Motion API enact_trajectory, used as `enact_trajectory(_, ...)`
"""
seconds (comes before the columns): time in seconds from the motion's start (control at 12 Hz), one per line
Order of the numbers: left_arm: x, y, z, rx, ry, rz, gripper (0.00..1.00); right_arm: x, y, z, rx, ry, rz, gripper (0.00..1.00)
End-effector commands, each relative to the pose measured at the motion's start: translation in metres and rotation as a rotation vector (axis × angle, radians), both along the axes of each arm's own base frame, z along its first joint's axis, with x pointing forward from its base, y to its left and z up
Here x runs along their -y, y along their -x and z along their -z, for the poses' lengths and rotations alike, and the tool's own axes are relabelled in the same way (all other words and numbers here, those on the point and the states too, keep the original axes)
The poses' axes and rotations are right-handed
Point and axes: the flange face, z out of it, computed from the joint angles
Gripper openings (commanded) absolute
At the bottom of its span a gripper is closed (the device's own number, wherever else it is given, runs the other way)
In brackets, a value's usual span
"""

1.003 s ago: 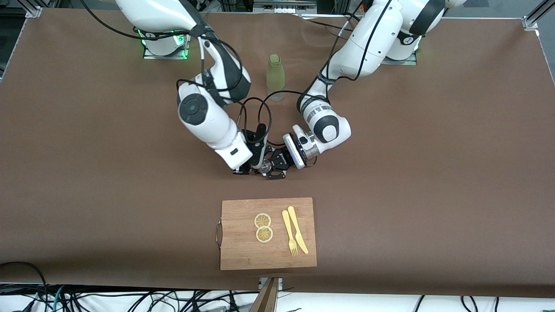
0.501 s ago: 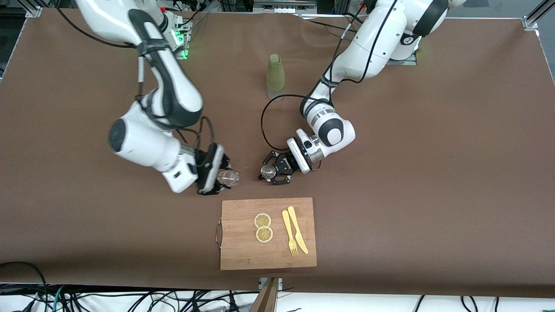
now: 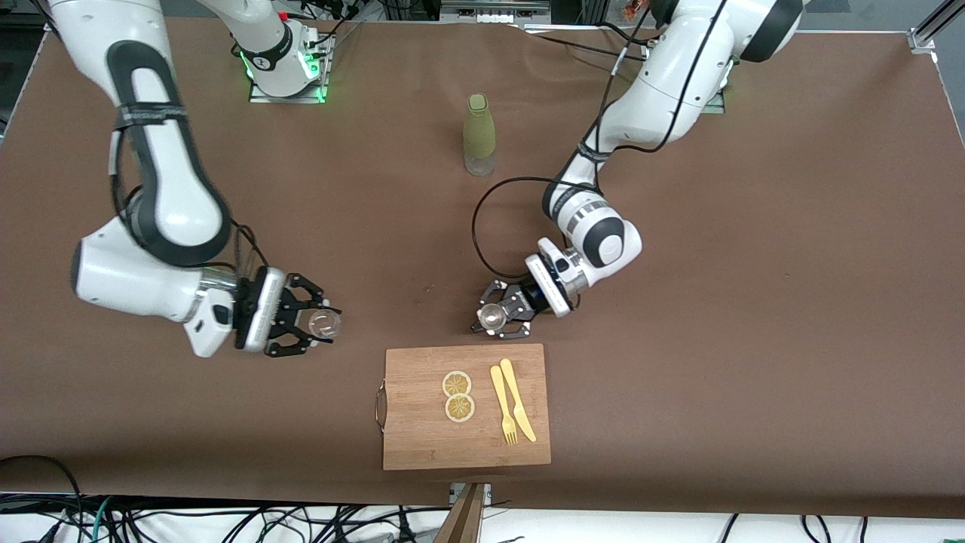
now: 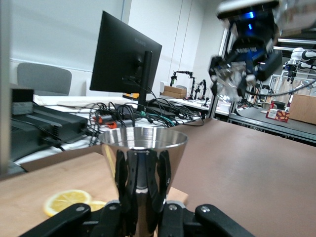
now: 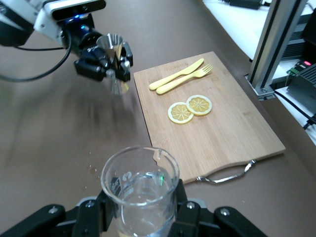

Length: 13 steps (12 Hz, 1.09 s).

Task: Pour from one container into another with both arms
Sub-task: 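Upright the beaker and move both grippers apart to their sides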

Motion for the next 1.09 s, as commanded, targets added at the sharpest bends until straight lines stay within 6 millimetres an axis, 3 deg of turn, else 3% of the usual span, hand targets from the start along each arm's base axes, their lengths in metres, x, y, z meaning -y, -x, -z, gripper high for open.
enact_trajectory(0.0, -0.045, -0.003, -0.022, 0.03, 0.0, 0.025, 0.0, 0.042, 0.016, 0.019, 0.039, -0.152, -0.02, 0.22)
enact_trajectory(0.42, -0.128, -0.013, -0.048, 0.001, 0.013, 0.115, 0.0, 0.133, 0.043, 0.069, 0.135, -0.254, -0.093, 0.23)
enact_trajectory(0.75, -0.208, -0.023, -0.058, -0.028, 0.014, 0.221, 0.0, 0.198, 0.063, 0.113, 0.211, -0.24, -0.107, 0.26)
enact_trajectory(1.0, -0.266, -0.017, -0.052, -0.051, 0.041, 0.303, 0.0, 0.223, 0.074, 0.148, 0.214, -0.233, -0.106, 0.26)
